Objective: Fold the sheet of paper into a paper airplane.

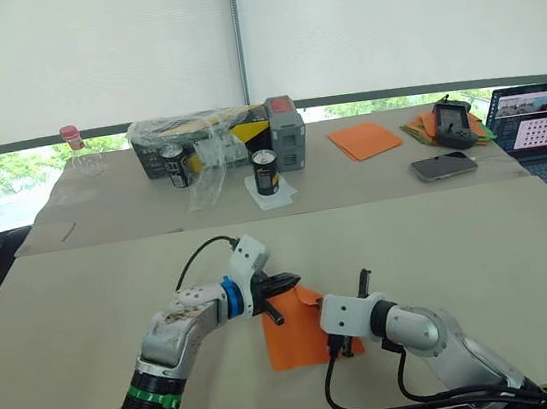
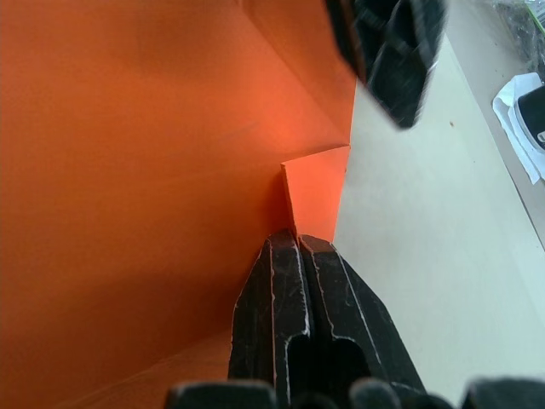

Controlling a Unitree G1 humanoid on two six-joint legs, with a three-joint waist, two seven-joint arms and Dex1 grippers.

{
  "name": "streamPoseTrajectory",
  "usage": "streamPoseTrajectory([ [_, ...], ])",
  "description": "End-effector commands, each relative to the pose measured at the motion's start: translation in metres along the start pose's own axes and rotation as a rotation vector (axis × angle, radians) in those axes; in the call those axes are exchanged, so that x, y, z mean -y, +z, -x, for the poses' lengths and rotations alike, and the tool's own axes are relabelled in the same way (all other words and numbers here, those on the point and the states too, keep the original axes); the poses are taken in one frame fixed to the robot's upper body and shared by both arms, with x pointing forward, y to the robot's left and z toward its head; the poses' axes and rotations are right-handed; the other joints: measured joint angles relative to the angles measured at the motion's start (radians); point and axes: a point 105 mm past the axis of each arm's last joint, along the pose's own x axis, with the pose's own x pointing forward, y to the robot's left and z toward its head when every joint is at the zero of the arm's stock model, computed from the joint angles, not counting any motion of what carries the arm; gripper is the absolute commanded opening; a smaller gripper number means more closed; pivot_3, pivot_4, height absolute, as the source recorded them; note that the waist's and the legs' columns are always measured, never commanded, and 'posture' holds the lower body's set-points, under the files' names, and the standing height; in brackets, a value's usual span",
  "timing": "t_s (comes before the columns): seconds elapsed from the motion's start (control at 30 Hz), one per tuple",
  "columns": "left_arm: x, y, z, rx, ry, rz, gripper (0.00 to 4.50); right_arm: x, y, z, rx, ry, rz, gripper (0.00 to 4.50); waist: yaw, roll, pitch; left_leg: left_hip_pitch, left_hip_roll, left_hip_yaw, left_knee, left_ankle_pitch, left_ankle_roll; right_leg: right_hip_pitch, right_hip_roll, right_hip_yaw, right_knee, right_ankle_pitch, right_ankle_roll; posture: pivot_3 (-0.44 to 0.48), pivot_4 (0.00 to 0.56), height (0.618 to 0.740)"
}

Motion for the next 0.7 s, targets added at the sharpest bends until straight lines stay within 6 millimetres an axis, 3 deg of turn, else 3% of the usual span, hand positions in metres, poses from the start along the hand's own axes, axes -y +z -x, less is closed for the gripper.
streamPoseTrajectory([
  [0.03,0.000,0.000,-0.015,-0.016,0.017,-0.084,0.00,-0.014,-0.014,0.000,-0.063,0.059,-0.033,0.02,0.001,0.000,0.000,0.000,0.000,0.000,0.000,0.000,0.000,0.000,0.000,0.000,0.000,0.000,0.000,0.000,0.150,0.740],
  [0.2,0.006,-0.014,-0.036,-0.090,-0.021,-0.192,0.00,-0.015,-0.014,0.004,-0.064,0.066,-0.050,0.02,0.004,0.000,0.000,0.000,-0.002,0.000,0.000,0.000,0.000,0.001,-0.001,0.000,0.000,0.000,0.000,0.000,0.150,0.740],
  [0.43,0.006,-0.040,-0.033,-0.188,-0.052,-0.251,0.00,-0.005,-0.013,0.019,-0.069,0.061,-0.136,0.02,0.013,0.001,-0.001,0.000,-0.002,0.000,0.000,0.000,0.000,0.001,-0.001,0.000,-0.003,0.000,0.000,0.000,0.150,0.740],
  [0.6,0.002,-0.040,-0.033,-0.187,-0.039,-0.243,0.00,0.002,-0.005,0.037,-0.055,0.075,-0.181,1.55,0.014,0.000,-0.001,0.000,-0.002,0.000,0.000,-0.001,0.001,0.003,-0.001,0.000,-0.007,0.000,0.001,0.000,0.150,0.740],
  [0.7,0.003,-0.040,-0.035,-0.183,-0.043,-0.241,0.00,0.017,-0.002,0.052,-0.056,0.031,-0.227,2.61,0.014,0.000,-0.001,0.000,-0.002,0.000,0.000,-0.001,0.002,0.004,-0.001,-0.001,-0.007,0.000,0.001,0.000,0.150,0.740],
])
